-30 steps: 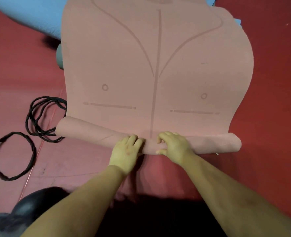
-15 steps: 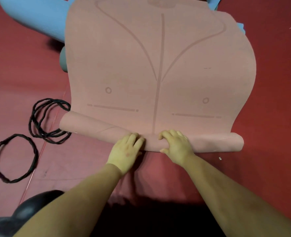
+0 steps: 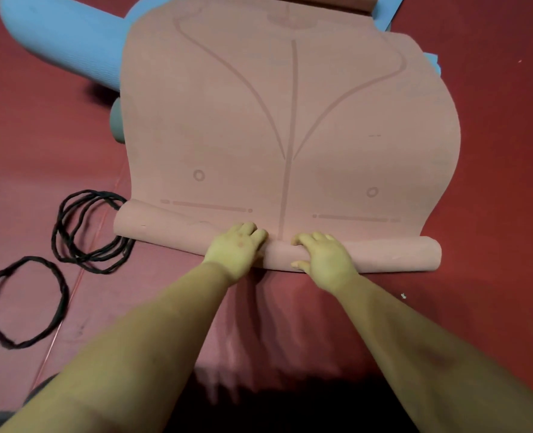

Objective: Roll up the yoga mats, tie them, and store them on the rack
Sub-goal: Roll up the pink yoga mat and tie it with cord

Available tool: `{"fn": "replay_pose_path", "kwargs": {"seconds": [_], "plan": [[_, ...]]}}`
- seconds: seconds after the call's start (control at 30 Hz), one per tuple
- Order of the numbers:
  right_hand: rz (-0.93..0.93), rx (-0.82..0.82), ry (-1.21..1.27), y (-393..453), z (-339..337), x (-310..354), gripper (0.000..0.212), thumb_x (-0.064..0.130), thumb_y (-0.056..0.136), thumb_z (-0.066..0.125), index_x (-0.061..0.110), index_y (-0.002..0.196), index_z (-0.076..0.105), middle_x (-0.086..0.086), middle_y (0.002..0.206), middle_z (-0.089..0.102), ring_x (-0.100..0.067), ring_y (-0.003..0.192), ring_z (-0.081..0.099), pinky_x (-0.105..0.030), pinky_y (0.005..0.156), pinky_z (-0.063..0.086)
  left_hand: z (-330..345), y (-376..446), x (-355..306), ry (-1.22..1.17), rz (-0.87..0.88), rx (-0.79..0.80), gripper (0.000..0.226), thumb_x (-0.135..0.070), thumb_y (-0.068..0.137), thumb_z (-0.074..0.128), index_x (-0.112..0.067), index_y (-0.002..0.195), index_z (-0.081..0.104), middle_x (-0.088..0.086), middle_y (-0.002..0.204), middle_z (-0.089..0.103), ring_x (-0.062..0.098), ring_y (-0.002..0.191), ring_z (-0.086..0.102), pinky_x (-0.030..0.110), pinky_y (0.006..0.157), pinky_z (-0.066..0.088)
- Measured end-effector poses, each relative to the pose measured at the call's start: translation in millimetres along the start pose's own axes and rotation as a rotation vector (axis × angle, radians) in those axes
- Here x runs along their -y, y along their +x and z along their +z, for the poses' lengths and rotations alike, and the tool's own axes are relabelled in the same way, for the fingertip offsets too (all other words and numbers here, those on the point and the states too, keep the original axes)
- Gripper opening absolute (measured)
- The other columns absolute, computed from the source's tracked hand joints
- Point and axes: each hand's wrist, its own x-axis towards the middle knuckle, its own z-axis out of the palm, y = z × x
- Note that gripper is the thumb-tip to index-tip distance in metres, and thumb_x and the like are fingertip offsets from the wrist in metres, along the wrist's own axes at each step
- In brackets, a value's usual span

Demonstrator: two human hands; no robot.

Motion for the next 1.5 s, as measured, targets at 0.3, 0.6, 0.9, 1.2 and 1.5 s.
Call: {"fn": "replay_pose_path", "kwargs": {"seconds": [0.3, 0.6, 0.9, 1.2, 1.5], "plan": [[-0.091, -0.265, -0.121, -20, 11, 4, 0.050, 0.027, 0.057, 0.088, 0.018, 0.101, 0.067, -0.004, 0.090, 0.059, -0.025, 0.083, 0.056, -0.037, 0.078, 0.049, 13, -16, -5, 0.052, -0.072, -0.097, 0.043, -0.018, 0.064, 0.082, -0.016, 0.105, 0.067, 0.003, 0.099, 0.064, 0.024, 0.090, 0.064, 0.028, 0.066, 0.050], [-0.053, -0.098, -0.135, 15, -1, 0, 0.051, 0.029, 0.075, 0.077, 0.019, 0.122, 0.059, -0.005, 0.113, 0.058, -0.030, 0.102, 0.054, -0.037, 0.088, 0.043, 12, -6, 9, 0.007, -0.024, -0.100, 0.038, -0.021, 0.082, 0.062, -0.010, 0.117, 0.056, 0.012, 0.111, 0.058, 0.033, 0.097, 0.060, 0.037, 0.077, 0.050], [-0.141, -0.253, -0.167, 2, 9, -9, 0.062, 0.030, 0.051, 0.090, 0.014, 0.106, 0.067, -0.008, 0.099, 0.063, -0.030, 0.088, 0.062, -0.040, 0.079, 0.052, 21, 4, 12, 0.106, 0.003, -0.200, 0.046, -0.018, 0.055, 0.085, -0.014, 0.097, 0.067, 0.003, 0.094, 0.066, 0.026, 0.081, 0.063, 0.030, 0.064, 0.051], [-0.117, -0.103, -0.190, 49, -16, -13, 0.058, 0.040, 0.064, 0.083, 0.021, 0.114, 0.060, -0.002, 0.104, 0.058, -0.027, 0.092, 0.056, -0.037, 0.077, 0.049, 13, 21, 23, 0.151, 0.087, -0.182, 0.045, -0.033, 0.070, 0.053, -0.009, 0.106, 0.066, 0.011, 0.102, 0.066, 0.031, 0.091, 0.064, 0.034, 0.076, 0.053], [-0.129, -0.390, 0.026, 31, 11, -24, 0.056, 0.031, 0.060, 0.087, 0.016, 0.110, 0.067, -0.004, 0.105, 0.064, -0.027, 0.096, 0.058, -0.039, 0.086, 0.050, 14, 40, 36, 0.072, 0.138, -0.186, 0.042, -0.038, 0.077, 0.044, -0.018, 0.098, 0.075, 0.004, 0.096, 0.073, 0.026, 0.084, 0.071, 0.034, 0.066, 0.057]]}}
